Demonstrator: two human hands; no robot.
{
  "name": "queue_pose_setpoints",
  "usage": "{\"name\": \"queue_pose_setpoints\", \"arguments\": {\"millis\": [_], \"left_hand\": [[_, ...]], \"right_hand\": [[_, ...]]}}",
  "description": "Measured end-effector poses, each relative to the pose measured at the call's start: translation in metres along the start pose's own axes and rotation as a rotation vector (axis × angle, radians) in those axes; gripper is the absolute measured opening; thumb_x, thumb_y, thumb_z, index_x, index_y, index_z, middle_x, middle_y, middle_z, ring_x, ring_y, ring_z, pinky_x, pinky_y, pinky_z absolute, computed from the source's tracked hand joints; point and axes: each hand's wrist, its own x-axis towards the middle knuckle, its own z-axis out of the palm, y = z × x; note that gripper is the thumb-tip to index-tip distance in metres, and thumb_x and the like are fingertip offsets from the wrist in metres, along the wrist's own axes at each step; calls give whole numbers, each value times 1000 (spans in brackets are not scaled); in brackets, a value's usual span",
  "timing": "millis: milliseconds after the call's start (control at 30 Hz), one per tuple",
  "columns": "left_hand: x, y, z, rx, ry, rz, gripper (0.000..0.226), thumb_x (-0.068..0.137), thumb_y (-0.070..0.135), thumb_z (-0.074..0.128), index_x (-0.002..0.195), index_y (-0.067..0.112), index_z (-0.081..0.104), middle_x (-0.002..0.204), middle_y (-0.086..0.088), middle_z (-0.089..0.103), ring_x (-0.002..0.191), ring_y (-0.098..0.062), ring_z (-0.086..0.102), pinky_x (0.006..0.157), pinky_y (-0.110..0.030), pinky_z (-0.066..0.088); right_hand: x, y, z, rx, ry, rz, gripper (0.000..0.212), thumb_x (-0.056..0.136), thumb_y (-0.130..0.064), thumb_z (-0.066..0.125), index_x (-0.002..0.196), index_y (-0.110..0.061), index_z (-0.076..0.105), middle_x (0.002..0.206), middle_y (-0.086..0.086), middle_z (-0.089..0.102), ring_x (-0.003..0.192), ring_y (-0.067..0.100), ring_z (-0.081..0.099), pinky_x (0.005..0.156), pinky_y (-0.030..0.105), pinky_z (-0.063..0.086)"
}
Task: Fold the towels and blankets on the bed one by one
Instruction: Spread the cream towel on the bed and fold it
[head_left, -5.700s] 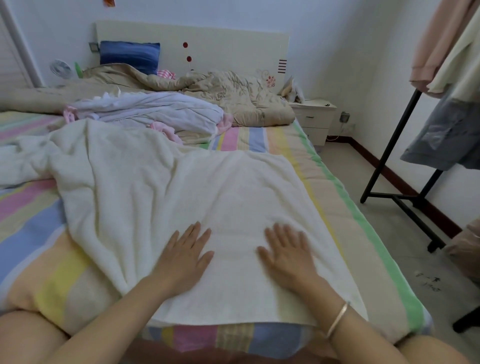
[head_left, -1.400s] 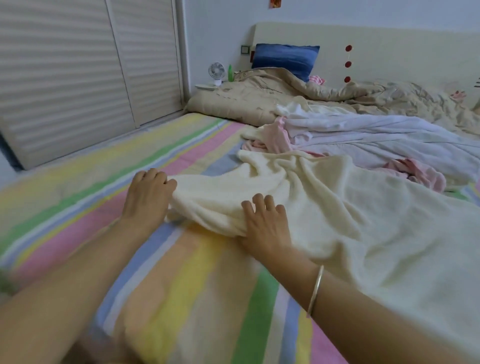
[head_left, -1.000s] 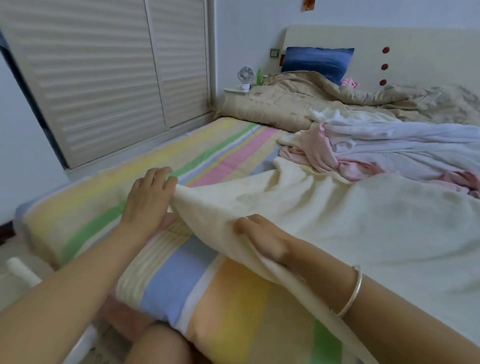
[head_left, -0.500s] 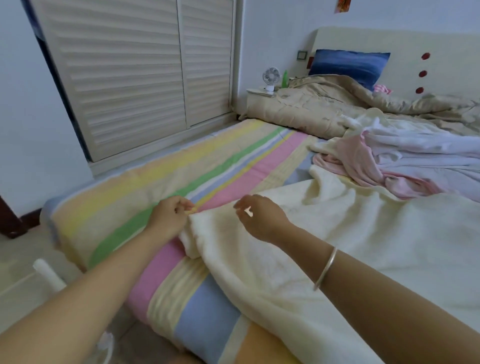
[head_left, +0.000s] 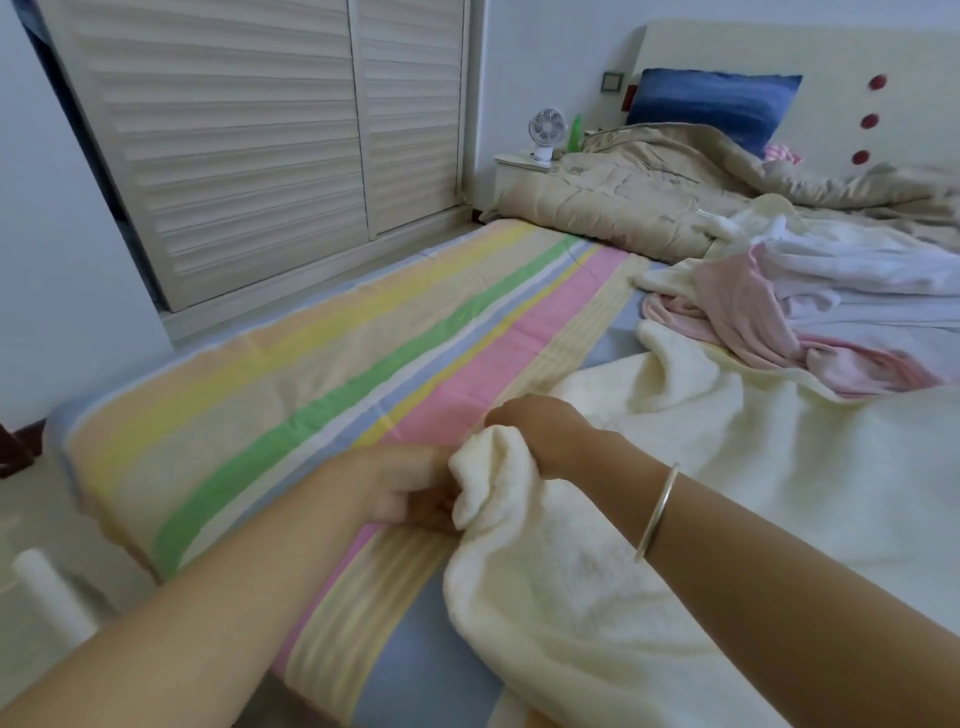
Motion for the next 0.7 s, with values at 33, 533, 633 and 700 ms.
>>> {"name": "queue_pose_setpoints", "arguments": {"millis": [33,533,633,700], "left_hand": [[5,0,4,-35,-25,-4,15,89,3,53,79,9,62,75,-6,63,68,-15,60,62,-25,54],[-49,3,-51,-55,692,217,19,88,25,71,86,9,60,86,-10,68,76,-23,64,67,-30,51],[-74,1,-79,-135,747,242,24,86,28,73,94,8,65,93,-12,71,84,-27,68,78,-35,54],[-90,-2,-98,-190,756,248,31,82,29,76,101,6,69,96,-13,73,91,-29,69,87,-40,54]], "right_hand": [[-5,2,-1,-33,-16,8,17,89,-18,56,105,-21,62,102,-2,62,99,20,57,69,29,34],[-2,-26,-39,-320,439,122,25,81,-14,69,101,-16,54,91,0,62,97,22,53,59,31,30],[19,-60,-48,-244,479,115,29,82,-1,58,106,-14,48,93,3,57,89,26,59,58,33,28],[38,-76,-52,-81,452,172,30,87,2,48,113,-12,44,102,7,55,89,32,61,61,34,32]]}}
